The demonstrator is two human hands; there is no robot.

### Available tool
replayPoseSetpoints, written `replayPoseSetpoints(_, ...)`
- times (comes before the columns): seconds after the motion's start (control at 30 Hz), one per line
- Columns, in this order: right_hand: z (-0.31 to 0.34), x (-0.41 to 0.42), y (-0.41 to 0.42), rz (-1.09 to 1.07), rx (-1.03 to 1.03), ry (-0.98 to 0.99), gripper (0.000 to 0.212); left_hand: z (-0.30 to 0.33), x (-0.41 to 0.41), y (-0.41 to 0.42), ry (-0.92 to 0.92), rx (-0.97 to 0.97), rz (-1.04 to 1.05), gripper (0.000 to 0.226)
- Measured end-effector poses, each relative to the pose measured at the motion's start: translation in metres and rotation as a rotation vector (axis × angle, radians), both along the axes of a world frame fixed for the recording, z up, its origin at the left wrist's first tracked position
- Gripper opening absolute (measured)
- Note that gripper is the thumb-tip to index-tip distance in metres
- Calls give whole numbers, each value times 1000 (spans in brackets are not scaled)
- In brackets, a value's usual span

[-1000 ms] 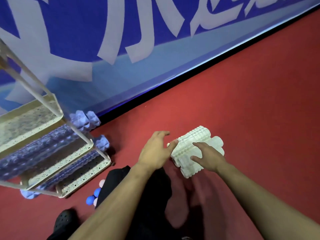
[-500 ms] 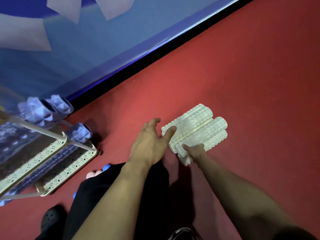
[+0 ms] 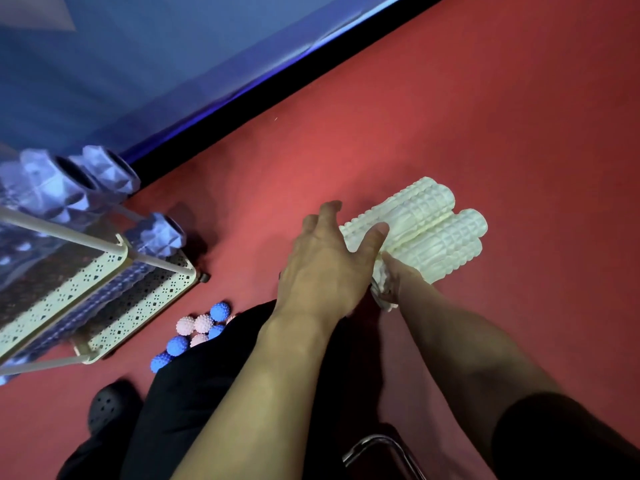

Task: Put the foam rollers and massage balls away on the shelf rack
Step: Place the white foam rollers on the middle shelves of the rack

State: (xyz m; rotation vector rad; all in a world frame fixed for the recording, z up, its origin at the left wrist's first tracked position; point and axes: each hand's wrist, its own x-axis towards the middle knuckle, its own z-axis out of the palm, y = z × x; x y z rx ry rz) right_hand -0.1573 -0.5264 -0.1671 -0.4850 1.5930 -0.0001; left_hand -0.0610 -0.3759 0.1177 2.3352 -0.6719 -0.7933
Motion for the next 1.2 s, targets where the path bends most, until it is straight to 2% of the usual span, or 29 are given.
replayPoseSetpoints(0.03, 10, 4, 4, -78, 15, 76, 91, 0, 1, 0, 1, 6, 1, 73)
replayPoseSetpoints(0.1, 5, 3, 2, -107, 43, 76, 89, 0, 3, -1, 5, 15, 6, 74)
replayPoseSetpoints(0.27, 42, -5, 14, -120, -52, 17, 73, 5, 2, -2, 32, 35, 2, 75)
replayPoseSetpoints(0.4, 73, -12, 30, -199, -82, -191, 56, 5, -1, -8, 71, 28, -22, 76)
replayPoseSetpoints(0.43, 84, -16, 36, -226, -100, -230, 57, 5, -2, -8, 86, 19, -21, 76)
replayPoseSetpoints(0.57, 132, -25, 56, -254, -75, -444, 87, 5, -5, -5, 170, 8, 33, 76)
replayPoseSetpoints(0.63, 173, -29, 70, -241, -79, -548, 76, 9, -9, 2, 235, -21, 82, 78)
replayPoseSetpoints(0.7, 211, -32, 83, -254, -88, -642, 52, 18, -16, 11, 301, -56, 125, 81)
replayPoseSetpoints(0.77, 252, -34, 97, -202, -116, -729, 40, 30, -24, 22, 368, -126, 176, 86)
replayPoseSetpoints(0.87, 306, -33, 119, -57, -178, -835, 37, 48, -32, 43, 442, -308, 285, 103)
replayPoseSetpoints(1.03, 363, -20, 161, 222, -290, -972, 41, 95, -32, 94, 500, -644, 461, 65)
replayPoseSetpoints(1.2, 404, 13, 220, 326, -303, -1063, 41, 128, -16, 164, 610, -946, 553, 71)
